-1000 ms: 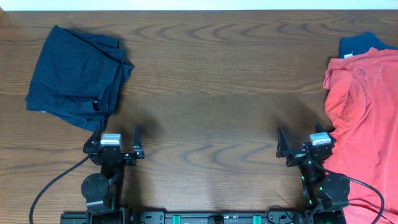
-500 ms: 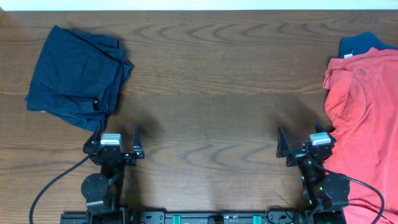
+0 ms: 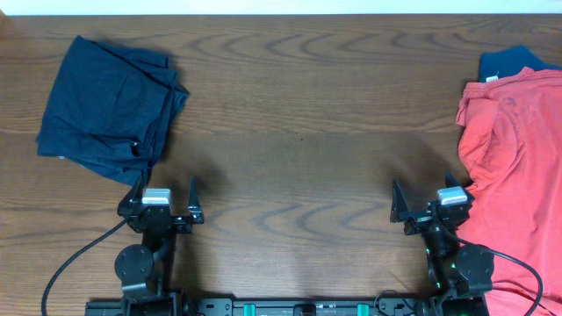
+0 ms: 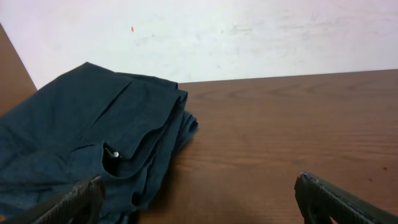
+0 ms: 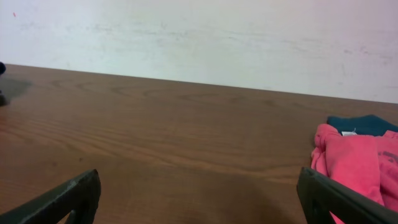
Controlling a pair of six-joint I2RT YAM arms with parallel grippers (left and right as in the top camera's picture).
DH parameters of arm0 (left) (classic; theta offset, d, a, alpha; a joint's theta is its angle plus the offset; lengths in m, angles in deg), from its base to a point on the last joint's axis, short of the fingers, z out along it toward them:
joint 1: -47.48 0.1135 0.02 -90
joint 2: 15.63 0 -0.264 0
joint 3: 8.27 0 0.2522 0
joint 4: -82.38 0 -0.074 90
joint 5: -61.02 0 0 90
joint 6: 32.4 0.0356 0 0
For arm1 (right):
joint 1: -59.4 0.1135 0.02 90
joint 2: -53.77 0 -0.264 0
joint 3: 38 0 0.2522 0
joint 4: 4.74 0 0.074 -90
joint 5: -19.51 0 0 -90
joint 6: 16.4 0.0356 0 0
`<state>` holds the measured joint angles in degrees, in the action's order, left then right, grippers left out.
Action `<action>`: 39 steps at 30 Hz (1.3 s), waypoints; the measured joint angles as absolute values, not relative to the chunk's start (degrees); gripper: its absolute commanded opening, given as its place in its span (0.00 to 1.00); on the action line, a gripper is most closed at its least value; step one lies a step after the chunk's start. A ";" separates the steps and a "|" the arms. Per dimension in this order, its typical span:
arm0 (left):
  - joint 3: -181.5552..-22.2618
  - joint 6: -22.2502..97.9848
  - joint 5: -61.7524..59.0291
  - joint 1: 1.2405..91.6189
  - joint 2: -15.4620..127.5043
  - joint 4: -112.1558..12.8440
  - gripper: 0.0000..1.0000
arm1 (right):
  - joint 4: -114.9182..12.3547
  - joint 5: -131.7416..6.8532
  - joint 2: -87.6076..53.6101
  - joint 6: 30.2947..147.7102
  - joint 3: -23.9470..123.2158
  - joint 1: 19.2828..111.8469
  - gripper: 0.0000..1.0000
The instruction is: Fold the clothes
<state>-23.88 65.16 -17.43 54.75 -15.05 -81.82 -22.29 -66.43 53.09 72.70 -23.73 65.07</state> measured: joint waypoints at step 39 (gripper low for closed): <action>-41.32 53.99 -7.70 54.75 1.11 -76.07 0.98 | -34.31 -64.29 42.44 77.07 -6.83 65.07 0.99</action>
<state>-41.32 53.99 -7.70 54.75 1.11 -76.07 -34.31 -64.29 42.44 77.07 -6.83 65.07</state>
